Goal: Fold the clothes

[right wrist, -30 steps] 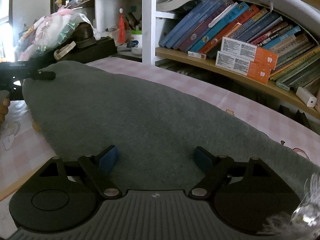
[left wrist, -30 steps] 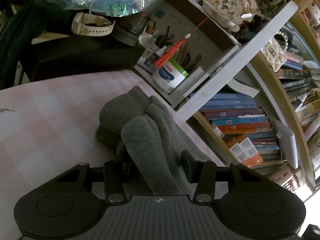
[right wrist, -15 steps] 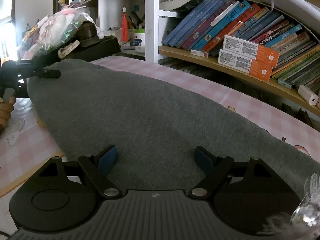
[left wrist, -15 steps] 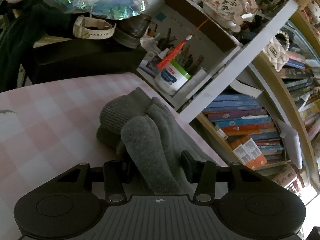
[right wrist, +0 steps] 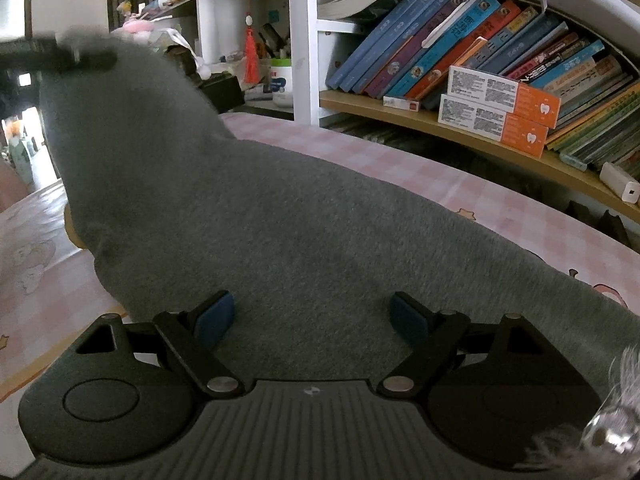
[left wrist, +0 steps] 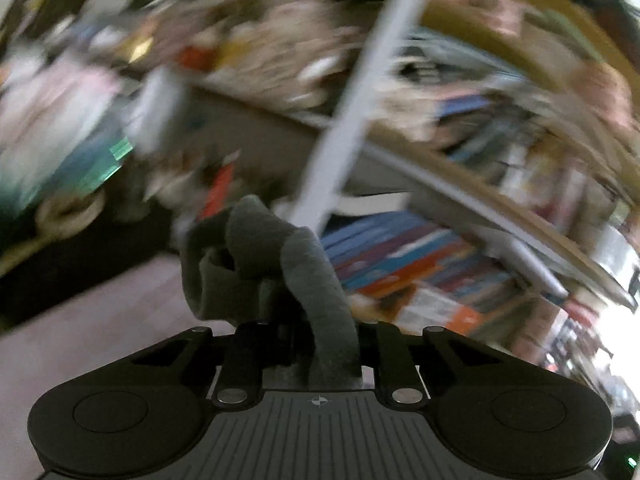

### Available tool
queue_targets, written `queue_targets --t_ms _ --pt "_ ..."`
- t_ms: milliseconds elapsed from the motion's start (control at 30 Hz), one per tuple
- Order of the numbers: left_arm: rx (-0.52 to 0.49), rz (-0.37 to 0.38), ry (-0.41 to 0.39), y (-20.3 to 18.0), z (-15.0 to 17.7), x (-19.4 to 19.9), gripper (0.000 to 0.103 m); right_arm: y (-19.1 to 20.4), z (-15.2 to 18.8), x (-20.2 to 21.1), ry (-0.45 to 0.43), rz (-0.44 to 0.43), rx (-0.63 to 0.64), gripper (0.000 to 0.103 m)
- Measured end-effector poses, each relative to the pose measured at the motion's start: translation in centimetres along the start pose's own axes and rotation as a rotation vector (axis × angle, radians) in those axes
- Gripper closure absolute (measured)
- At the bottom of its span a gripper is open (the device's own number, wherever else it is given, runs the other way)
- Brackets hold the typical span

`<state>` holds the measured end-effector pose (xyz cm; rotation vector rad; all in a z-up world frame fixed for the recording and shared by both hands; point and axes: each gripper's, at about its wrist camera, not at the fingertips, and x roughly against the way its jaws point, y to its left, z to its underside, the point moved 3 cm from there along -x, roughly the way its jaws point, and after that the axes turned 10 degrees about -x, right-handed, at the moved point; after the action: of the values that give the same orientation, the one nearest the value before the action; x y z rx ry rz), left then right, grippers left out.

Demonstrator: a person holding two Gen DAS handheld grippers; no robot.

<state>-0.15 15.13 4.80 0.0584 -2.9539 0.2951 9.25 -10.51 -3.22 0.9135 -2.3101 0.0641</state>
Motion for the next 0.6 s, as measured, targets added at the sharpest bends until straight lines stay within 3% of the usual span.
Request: queue_targets --t_ms 200,333,467,533,600 --pt "-0.225 0.091 0.011 -6.3 -0.9 -0.6 0.086 -0.2 -0.1 0.0 0.002 -0.018 -0.008 0.015" --pt "-0.386 0.131 0.075 -10.0 0.5 -1.3 0.086 -0.3 0.0 0.1 0.001 -0.035 -0.017 0.014" --pt "-0.465 0.207 0.170 -12.7 3.0 -1.9 0.085 -0.5 0.1 0.5 -0.002 -0.066 -0.029 0.014" --pt "-0.490 0.251 0.233 -13.9 4.5 -2.2 0.071 -0.5 0.4 1.0 0.001 -0.093 -0.023 0.014" --pt "-0.514 0.296 0.296 -15.2 6.0 -2.6 0.047 -0.5 0.8 1.6 0.005 -0.121 -0.012 0.014"
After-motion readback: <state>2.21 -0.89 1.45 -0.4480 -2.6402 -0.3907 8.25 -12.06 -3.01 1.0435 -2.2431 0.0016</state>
